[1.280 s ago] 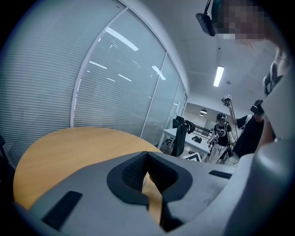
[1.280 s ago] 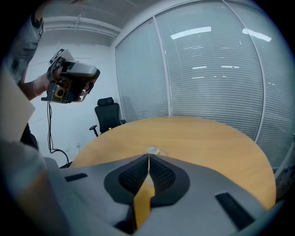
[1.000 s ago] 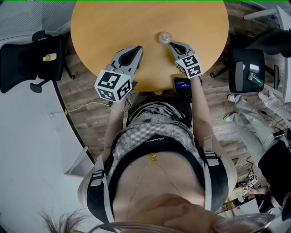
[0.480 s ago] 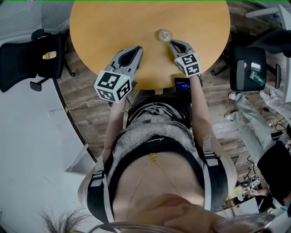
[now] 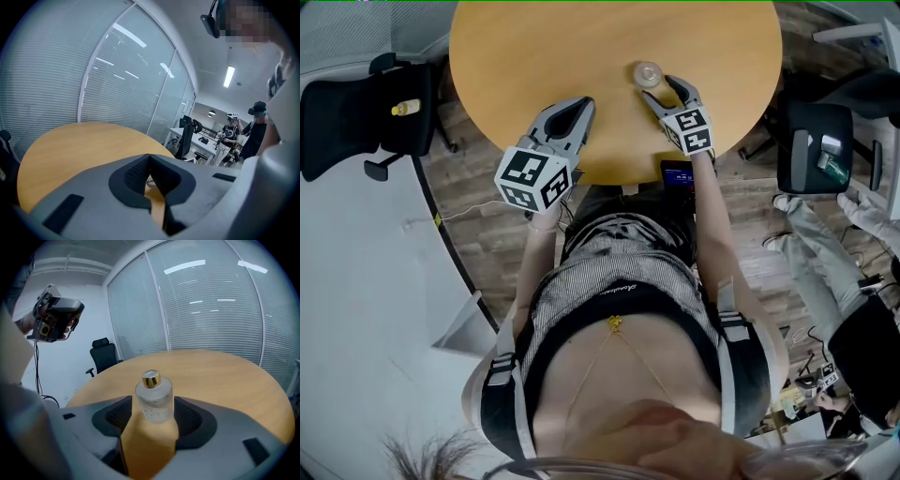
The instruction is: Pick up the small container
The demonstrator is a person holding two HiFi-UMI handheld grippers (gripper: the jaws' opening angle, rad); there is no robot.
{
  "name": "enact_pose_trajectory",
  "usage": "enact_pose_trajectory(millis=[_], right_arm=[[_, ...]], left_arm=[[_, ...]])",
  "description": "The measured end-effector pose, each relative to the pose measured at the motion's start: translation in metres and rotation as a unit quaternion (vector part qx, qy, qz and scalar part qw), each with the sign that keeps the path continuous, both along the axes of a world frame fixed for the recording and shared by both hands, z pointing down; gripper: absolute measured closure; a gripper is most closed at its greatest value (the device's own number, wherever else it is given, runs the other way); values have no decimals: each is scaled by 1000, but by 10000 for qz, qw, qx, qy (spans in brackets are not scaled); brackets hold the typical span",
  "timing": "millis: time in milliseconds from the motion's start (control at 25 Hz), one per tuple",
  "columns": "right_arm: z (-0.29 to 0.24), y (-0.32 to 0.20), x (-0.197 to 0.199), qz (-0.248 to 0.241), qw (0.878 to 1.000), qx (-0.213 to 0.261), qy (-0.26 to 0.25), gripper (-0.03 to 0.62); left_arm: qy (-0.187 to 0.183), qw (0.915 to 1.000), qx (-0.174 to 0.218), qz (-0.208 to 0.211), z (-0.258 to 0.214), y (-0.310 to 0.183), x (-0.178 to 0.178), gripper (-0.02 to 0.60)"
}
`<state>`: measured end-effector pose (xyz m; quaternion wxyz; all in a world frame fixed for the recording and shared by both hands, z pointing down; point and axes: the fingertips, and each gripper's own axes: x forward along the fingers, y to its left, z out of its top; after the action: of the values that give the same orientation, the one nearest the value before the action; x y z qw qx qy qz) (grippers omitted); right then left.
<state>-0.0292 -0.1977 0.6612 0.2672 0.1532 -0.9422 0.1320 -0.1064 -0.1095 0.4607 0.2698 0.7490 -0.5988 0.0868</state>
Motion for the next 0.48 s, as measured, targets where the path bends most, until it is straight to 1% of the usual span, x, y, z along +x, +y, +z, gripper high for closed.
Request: enact_pose_trajectory(millis=[200,480], right_arm=[[4,-6,-10,17,10000,22,-71,291],[13,-11,-24,45,9999,45,-149,269]], left_arm=[[-19,9999,-62,-123,3,3,-8,563],[-66,9994,-167,-297,7,7,-21,563]])
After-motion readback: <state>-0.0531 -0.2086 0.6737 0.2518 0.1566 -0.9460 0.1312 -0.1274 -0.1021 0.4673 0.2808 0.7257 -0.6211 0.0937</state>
